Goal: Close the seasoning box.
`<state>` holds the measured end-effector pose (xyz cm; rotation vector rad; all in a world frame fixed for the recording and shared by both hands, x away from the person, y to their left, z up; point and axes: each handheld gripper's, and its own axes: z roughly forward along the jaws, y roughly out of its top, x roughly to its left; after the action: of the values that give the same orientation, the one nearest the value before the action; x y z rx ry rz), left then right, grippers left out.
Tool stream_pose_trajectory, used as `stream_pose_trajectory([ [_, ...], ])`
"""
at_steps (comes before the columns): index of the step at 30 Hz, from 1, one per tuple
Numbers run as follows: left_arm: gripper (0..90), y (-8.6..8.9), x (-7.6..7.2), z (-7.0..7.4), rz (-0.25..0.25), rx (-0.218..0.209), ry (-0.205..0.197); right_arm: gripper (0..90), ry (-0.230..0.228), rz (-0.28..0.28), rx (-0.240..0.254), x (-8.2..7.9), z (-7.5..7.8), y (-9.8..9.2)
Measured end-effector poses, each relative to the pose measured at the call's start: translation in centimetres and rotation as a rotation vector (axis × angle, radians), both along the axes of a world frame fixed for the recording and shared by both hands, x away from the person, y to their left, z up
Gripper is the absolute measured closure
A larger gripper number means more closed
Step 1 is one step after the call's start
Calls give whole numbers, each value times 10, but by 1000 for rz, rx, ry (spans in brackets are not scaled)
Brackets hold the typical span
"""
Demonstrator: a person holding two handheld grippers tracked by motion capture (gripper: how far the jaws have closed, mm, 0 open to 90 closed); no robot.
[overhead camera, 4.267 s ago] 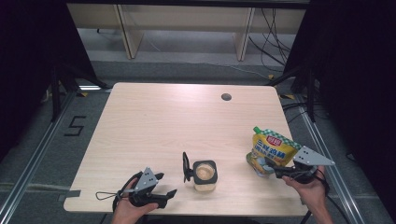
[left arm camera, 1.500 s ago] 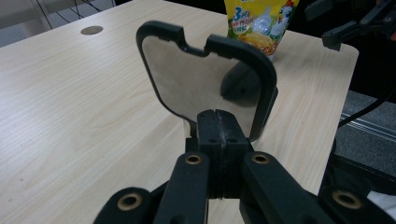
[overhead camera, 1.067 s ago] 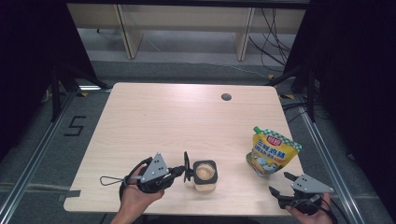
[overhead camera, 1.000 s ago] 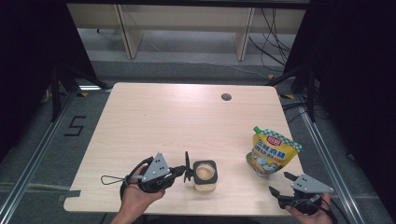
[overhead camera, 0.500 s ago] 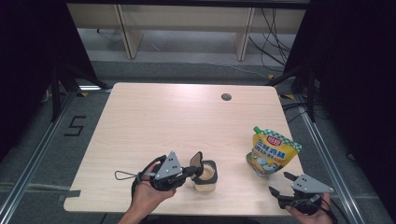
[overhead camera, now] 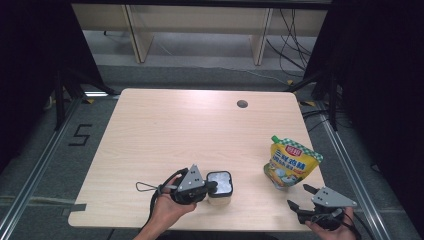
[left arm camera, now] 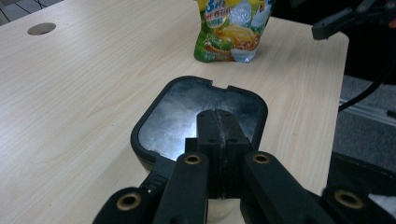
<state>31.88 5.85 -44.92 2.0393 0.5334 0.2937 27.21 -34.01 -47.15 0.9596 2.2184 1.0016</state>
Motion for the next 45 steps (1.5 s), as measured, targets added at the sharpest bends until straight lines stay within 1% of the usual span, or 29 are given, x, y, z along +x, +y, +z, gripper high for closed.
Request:
stream_pose_trajectory([
  [2, 889, 0, 0, 1, 2, 6, -5, 256, 2, 5, -1, 0, 0, 0],
  [4, 877, 0, -1, 1, 15, -4, 6, 256, 10, -10, 9, -1, 0, 1],
  [5, 871, 0, -1, 2, 16, -11, 2, 255, 11, -10, 10, -1, 0, 1],
  [6, 863, 2, -1, 3, 14, -7, 2, 255, 6, -1, 3, 0, -1, 1],
  [7, 855, 2, 0, 3, 14, -20, -4, 256, 0, -4, 3, 0, 0, 1],
  [8, 845, 3, 0, 5, 20, -19, 3, 256, 5, -9, 8, -1, 0, 1],
  [9, 825, 5, 0, 7, 9, -21, 2, 256, -1, -5, 2, -1, 0, 1],
  [10, 796, 6, 0, 8, 10, -32, 9, 256, 13, -18, 10, -2, -1, 2],
  [11, 771, 8, -1, 9, 20, -44, 13, 256, -2, -8, -7, -1, -1, 1],
  [13, 722, 11, -1, 12, 18, -55, 14, 256, 4, -7, -7, -2, -1, 3],
  [14, 682, 12, -1, 13, 18, -55, 6, 256, -8, 3, -15, 0, 0, 2],
  [16, 636, 17, -1, 15, 34, -52, -7, 256, -7, 3, -13, 0, -1, 2],
  [17, 614, 19, -1, 16, 34, -57, -6, 256, 12, -11, 6, -2, -1, 3],
  [18, 580, 21, -1, 16, 39, -55, -16, 256, 8, -7, 2, -2, -1, 3],
  [19, 534, 22, -3, 15, 63, -75, 11, 256, 8, -8, 2, -2, -1, 3],
  [21, 474, 26, -2, 15, 70, -65, 7, 255, 8, -7, 3, -2, -1, 3],
  [25, 371, 34, -2, 14, 111, -84, 26, 256, -3, 6, -18, 0, -2, 3],
  [26, 359, 36, -1, 13, 112, -103, 38, 256, 0, 5, -22, 0, -2, 3],
  [28, 343, 40, -2, 13, 123, -97, 40, 255, 6, 1, -18, -2, -2, 5],
  [30, 339, 44, -2, 11, 122, -104, 44, 255, 8, 2, -13, -2, -2, 5],
  [31, 338, 46, -3, 11, 135, -98, 46, 256, 8, 2, -9, -2, -2, 5],
  [32, 336, 49, -3, 11, 121, -87, 42, 255, 8, 4, -10, -1, -2, 4],
  [33, 334, 50, -5, 10, 138, -96, 51, 256, 7, 3, -10, -1, -3, 5],
  [36, 325, 57, -8, 8, 140, -89, 59, 255, 3, 11, -18, 0, -3, 4],
  [39, 319, 63, -10, 6, 126, -83, 61, 255, 2, 21, -21, 1, -3, 4],
  [40, 315, 64, -11, 5, 130, -91, 68, 255, 12, 21, -18, 0, -3, 5],
  [43, 302, 69, -14, 2, 115, -77, 64, 255, 3, 24, -23, 1, -3, 5],
  [44, 297, 68, -16, -1, 127, -93, 72, 255, 6, 21, -20, 0, -2, 5],
  [45, 294, 69, -18, -3, 127, -87, 77, 255, 5, 23, -22, 0, -2, 5],
])
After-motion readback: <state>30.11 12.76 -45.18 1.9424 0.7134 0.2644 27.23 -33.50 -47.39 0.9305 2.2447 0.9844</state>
